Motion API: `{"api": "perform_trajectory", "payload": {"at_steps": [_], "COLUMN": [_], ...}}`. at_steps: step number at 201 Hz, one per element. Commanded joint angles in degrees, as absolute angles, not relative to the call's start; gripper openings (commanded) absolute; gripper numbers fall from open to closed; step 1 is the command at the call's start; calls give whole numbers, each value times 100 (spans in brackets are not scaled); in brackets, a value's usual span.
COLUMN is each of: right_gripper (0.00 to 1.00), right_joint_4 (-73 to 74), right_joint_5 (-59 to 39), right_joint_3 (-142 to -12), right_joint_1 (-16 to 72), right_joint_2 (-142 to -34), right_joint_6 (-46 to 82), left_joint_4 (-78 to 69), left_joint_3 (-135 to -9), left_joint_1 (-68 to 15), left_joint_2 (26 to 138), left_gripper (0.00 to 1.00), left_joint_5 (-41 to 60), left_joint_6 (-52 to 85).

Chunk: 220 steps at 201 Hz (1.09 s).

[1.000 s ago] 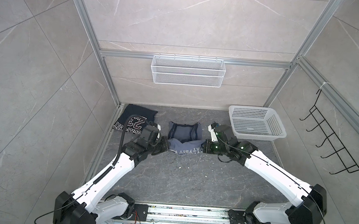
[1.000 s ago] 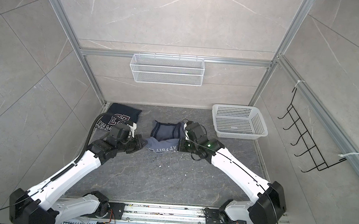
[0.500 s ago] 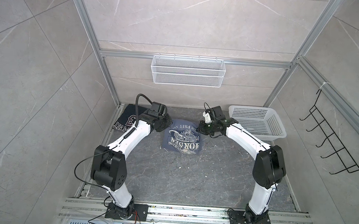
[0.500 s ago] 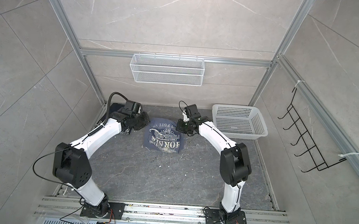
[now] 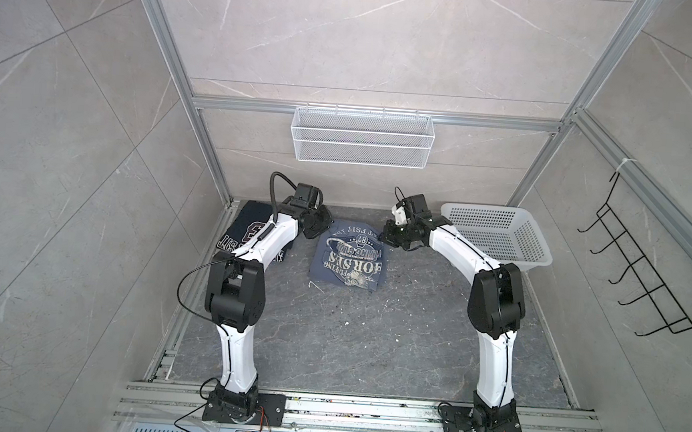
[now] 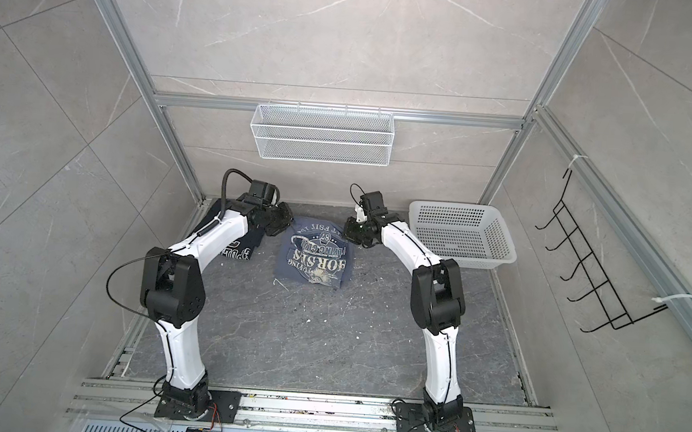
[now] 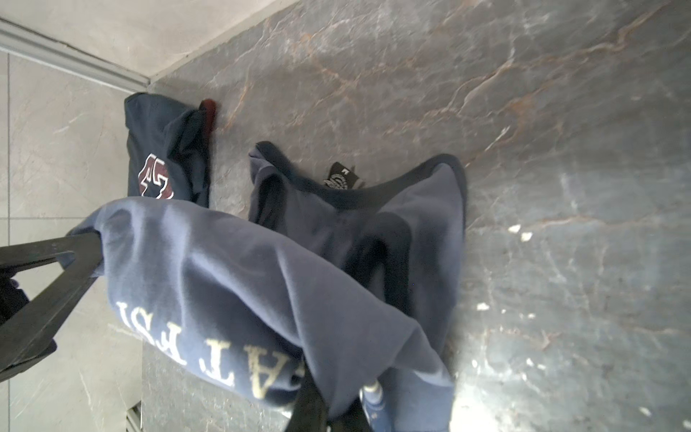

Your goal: Fold and stack the tank tops

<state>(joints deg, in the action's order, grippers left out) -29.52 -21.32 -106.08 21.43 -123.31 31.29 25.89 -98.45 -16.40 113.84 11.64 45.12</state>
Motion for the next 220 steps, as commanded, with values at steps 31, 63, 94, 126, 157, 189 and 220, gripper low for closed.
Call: {"api": "perform_trajectory", "payload": {"at_steps": [31, 63, 94, 126, 157, 189, 220], "right_gripper": [0, 28, 54, 85, 99, 98, 91], "right_joint_4": [-3111, -3681, -4467, -3888, -3228, -2887, -2695], "right_joint_5": [-2179, -1917, -1482, -1425, -1551, -1588, -1591], "right_joint_3": [-11723, -12690, -13399, -12076, -10779, -10310, -10368], "right_joint_1": [1960, 1875, 1836, 1861, 1937, 2019, 2039], "right_joint_2": [-13186, -13860, -14004, -13061, -12533, -12604, -12832], "right_joint_6": [3144, 3163, 2877, 2620, 2654, 2739, 2733], "left_joint_4": [2101, 2169, 2755, 2839, 2823, 2584, 2452], "left_joint_3": [-10656, -11466, -12136, -11481, -10682, -10288, -10701], "left_joint_1": [-1522, -1401, -1280, -1277, -1272, -1268, -1270], "left_joint_2": [12209, 12934, 13087, 12480, 12215, 12318, 12702], "left_gripper": [4, 40, 68, 83, 87, 88, 82], "left_joint_5": [1587, 1953, 2127, 1910, 1819, 1857, 1720], "left_joint_6": [4337, 4362, 3918, 3151, 2690, 2549, 2495]}}
